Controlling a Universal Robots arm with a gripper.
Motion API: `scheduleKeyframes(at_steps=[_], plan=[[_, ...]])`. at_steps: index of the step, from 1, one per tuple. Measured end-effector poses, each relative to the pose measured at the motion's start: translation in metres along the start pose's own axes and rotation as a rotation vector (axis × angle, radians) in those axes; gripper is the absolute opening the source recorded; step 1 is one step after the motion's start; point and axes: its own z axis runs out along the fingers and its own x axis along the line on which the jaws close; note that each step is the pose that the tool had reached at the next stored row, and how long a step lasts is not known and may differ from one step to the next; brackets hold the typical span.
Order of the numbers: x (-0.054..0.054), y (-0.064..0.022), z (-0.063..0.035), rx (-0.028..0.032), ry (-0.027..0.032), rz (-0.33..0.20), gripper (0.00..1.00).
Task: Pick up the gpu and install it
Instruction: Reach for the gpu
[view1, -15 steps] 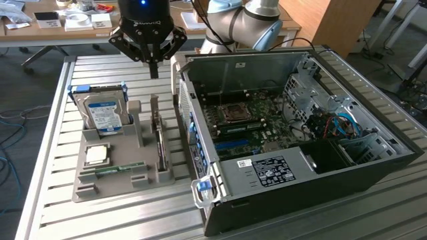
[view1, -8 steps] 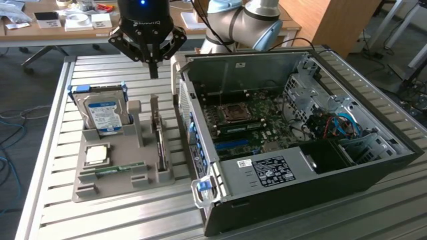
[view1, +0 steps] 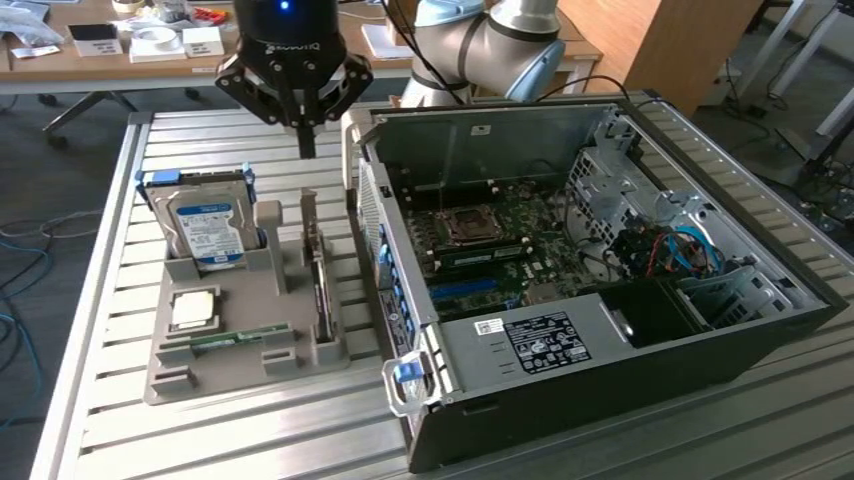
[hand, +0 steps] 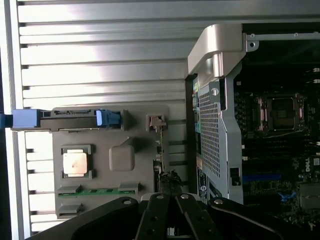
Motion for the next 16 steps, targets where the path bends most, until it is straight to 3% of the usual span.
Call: scheduleKeyframes(at_steps=[7,13,16], plan=[[0.006,-0.0098,-0.0008,0.0,0.0,0.0,0.11],[0.006,-0.026,-0.0018,0.0,0.0001,0.0,0.11],[0.006,-0.0269,-0.0018,0.0,-0.0001,0.0,0.11]])
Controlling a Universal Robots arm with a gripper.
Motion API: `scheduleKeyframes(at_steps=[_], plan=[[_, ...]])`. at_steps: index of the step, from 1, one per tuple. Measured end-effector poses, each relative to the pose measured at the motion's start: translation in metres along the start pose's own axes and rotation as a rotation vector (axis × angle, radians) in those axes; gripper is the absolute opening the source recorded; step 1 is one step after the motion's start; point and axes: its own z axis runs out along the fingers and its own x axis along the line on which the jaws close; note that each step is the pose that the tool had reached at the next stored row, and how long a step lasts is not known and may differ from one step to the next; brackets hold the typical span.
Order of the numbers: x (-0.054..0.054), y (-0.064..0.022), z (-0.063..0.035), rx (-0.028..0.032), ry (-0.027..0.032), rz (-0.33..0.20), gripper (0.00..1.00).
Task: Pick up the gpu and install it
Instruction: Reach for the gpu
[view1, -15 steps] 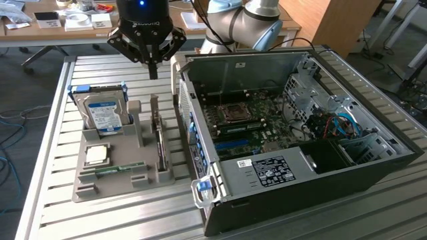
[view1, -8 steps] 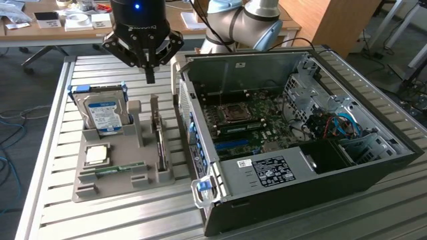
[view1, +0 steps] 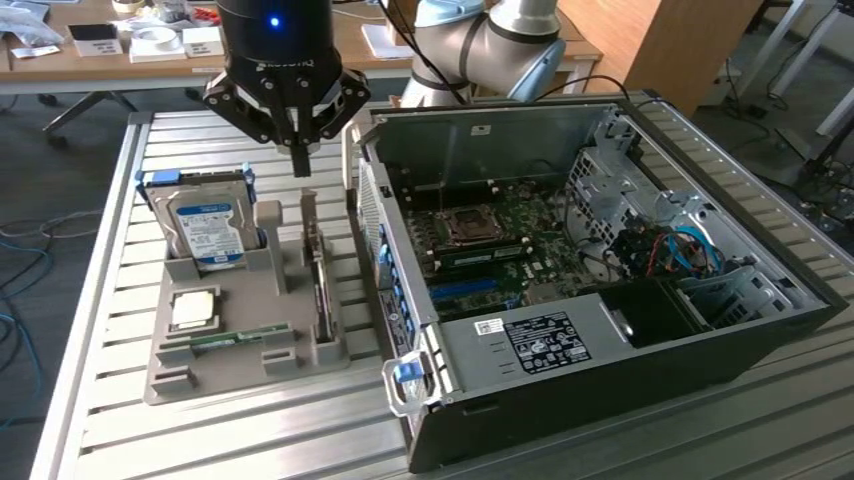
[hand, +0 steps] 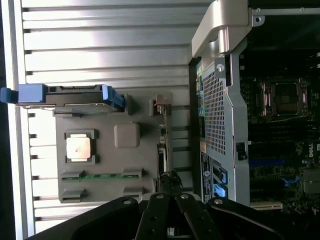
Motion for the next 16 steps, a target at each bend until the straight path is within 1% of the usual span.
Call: scheduleKeyframes(at_steps=[8,16], plan=[[0.0,-0.0005,-0.0001,0.0001,0.0001,0.0,0.11],[-0.0007,-0.0094,-0.0006,0.0,0.0,0.0,0.11]])
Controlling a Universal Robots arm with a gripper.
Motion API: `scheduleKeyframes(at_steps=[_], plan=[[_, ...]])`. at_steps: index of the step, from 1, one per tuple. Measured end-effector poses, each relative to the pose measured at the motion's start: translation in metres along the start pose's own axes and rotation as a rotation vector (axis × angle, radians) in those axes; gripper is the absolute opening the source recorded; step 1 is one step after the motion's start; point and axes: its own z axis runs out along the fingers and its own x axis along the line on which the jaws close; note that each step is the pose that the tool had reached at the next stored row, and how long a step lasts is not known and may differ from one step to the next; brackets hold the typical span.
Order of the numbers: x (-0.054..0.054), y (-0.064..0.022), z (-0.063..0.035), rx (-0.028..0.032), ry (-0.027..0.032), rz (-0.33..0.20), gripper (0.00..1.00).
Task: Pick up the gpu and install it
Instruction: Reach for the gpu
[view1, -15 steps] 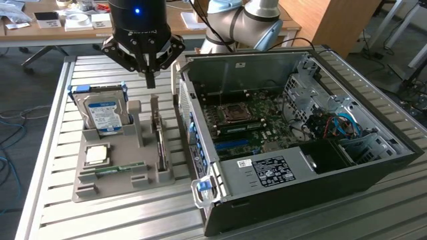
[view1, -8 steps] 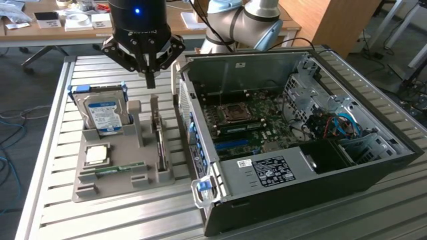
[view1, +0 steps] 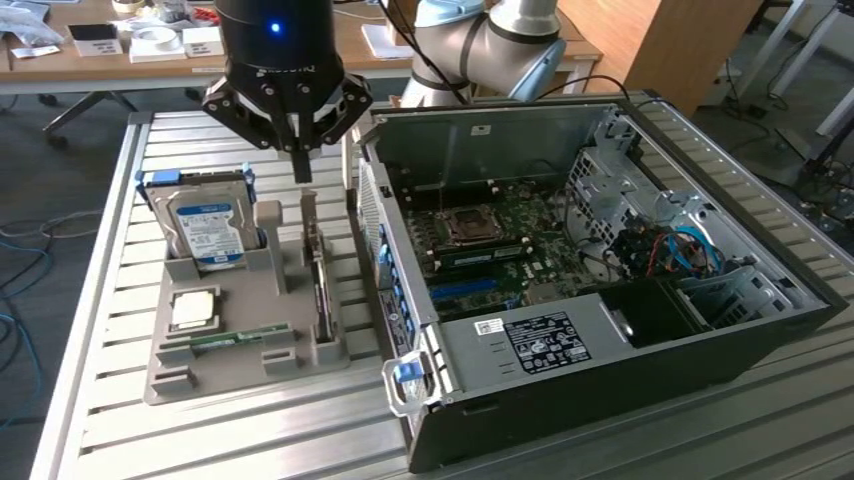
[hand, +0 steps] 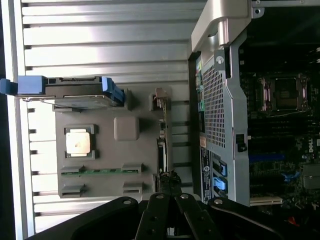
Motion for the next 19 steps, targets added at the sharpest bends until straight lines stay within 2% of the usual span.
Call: scheduleKeyframes(at_steps=[3,19], plan=[[-0.0003,-0.0035,-0.0002,0.0,0.0001,0.0,0.11],[-0.0006,-0.0081,-0.0006,0.0001,0.0001,0.0,0.11]])
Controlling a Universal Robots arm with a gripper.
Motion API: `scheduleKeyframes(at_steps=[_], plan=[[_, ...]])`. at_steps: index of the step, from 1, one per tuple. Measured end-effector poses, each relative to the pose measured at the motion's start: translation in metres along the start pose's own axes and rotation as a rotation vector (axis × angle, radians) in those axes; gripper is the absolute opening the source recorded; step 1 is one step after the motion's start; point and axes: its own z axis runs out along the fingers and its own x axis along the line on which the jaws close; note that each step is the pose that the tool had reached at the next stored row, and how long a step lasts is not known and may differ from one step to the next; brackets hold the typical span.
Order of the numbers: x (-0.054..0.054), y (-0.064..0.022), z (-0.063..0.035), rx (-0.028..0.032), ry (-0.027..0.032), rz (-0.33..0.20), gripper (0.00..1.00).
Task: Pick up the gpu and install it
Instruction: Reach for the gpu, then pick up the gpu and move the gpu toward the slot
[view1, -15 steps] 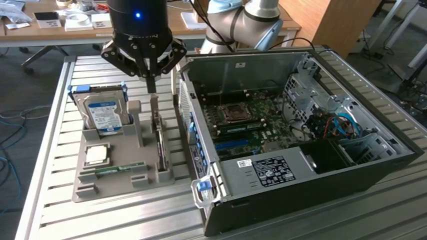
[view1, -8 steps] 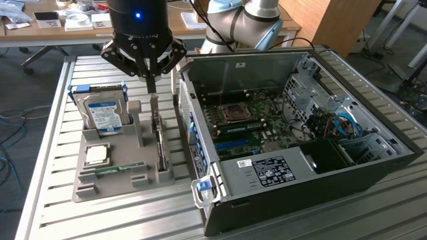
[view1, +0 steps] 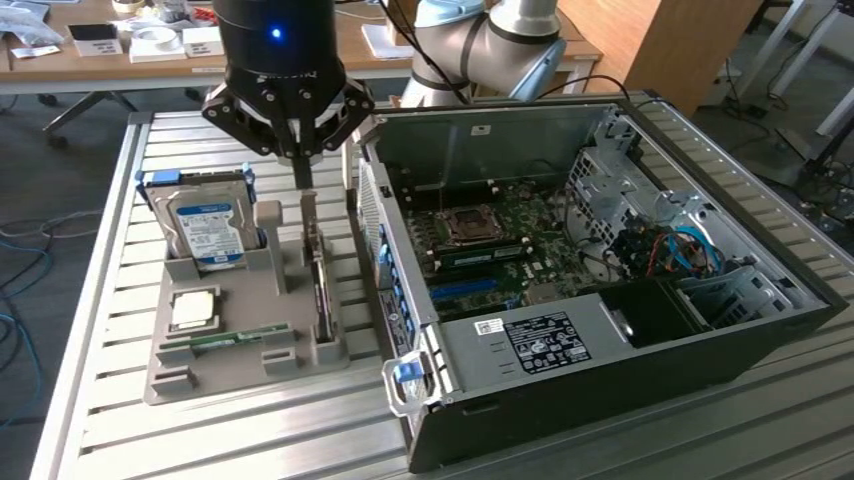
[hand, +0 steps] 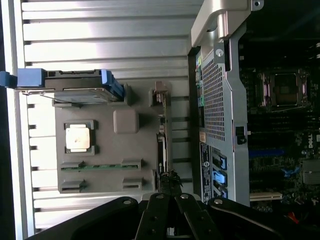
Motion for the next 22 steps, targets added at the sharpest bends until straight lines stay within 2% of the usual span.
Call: scheduleKeyframes(at_steps=[12,22], plan=[[0.0,-0.0098,0.0014,0.0002,-0.0001,0.0,0.11],[0.001,-0.0119,0.0013,0.0002,0.0,0.0,0.11]])
